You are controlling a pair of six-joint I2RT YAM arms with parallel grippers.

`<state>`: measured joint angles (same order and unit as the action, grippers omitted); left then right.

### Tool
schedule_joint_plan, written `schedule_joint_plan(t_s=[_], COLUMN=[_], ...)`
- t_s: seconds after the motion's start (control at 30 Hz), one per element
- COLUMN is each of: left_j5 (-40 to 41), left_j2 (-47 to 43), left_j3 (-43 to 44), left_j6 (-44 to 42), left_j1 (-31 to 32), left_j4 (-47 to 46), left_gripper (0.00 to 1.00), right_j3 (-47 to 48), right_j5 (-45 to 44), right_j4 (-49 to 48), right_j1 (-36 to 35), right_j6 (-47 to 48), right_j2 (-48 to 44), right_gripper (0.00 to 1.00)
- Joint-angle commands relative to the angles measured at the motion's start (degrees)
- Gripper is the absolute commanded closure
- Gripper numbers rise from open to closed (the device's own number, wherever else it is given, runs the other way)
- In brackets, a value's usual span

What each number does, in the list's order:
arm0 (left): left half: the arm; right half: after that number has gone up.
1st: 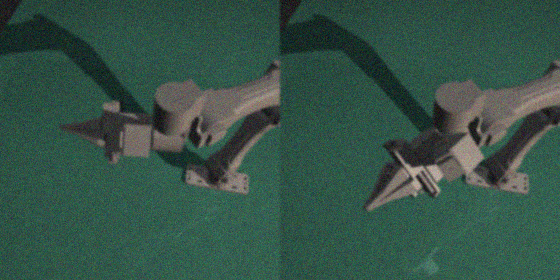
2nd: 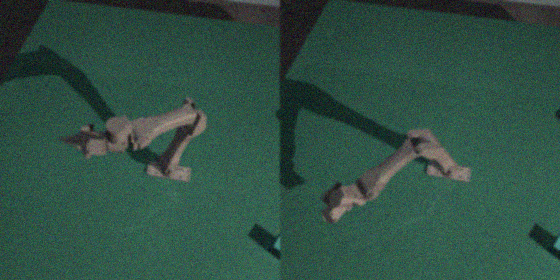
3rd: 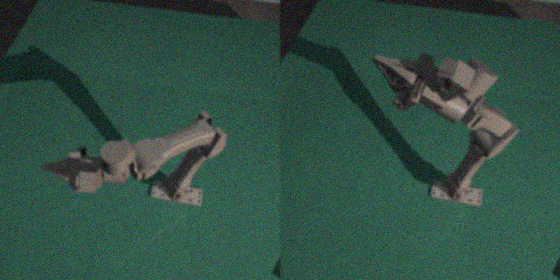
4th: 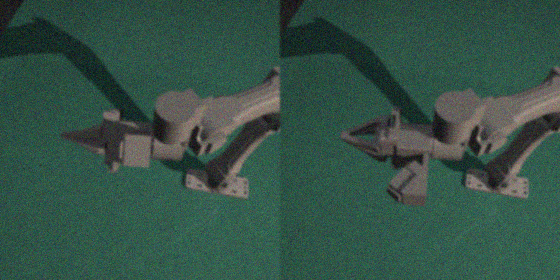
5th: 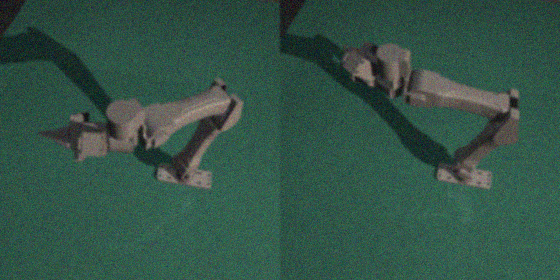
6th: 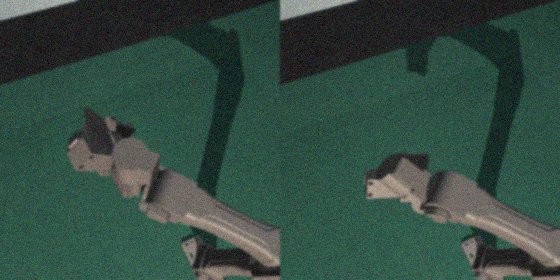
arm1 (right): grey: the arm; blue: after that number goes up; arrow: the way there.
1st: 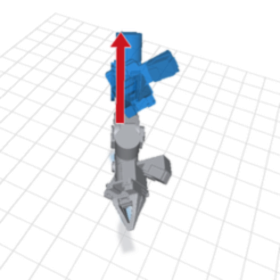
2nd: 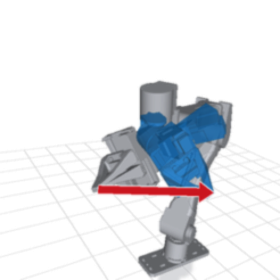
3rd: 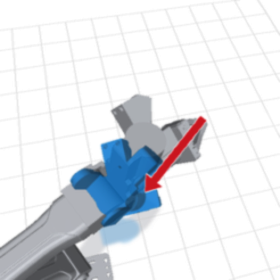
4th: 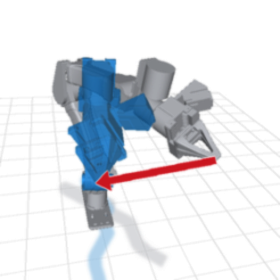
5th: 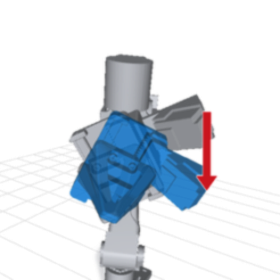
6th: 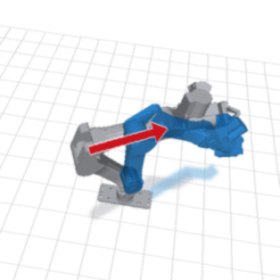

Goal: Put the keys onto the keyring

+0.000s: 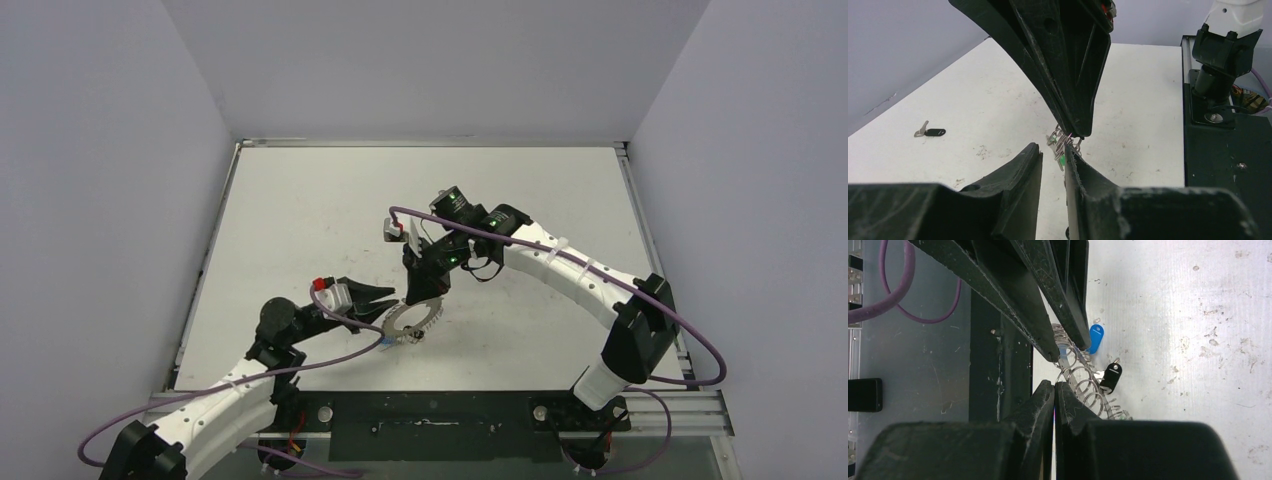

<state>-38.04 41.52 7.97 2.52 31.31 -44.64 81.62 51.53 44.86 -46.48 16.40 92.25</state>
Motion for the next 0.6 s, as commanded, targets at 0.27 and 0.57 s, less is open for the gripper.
schedule_joint_plan(t_s=[0.27, 0.57], left_j5=[0.46, -1.82], left_j2=[-6.45, -3.86], left_j3=[2.43, 0.98], left_j6=[-9.02, -6.97], left_j1=[0.15, 2.57], left_j4=[13.47, 9.31], left_gripper=[0.91, 0.91], right_j3=[3.52, 3.50], right_j5=[3.89, 3.60], right_j4=[0.84, -0.55], right_j1=[0.34, 0.34], right_j6=[2.62, 0.94], right_j2=[-2.37, -3.20], right_gripper=[1.00, 1.00])
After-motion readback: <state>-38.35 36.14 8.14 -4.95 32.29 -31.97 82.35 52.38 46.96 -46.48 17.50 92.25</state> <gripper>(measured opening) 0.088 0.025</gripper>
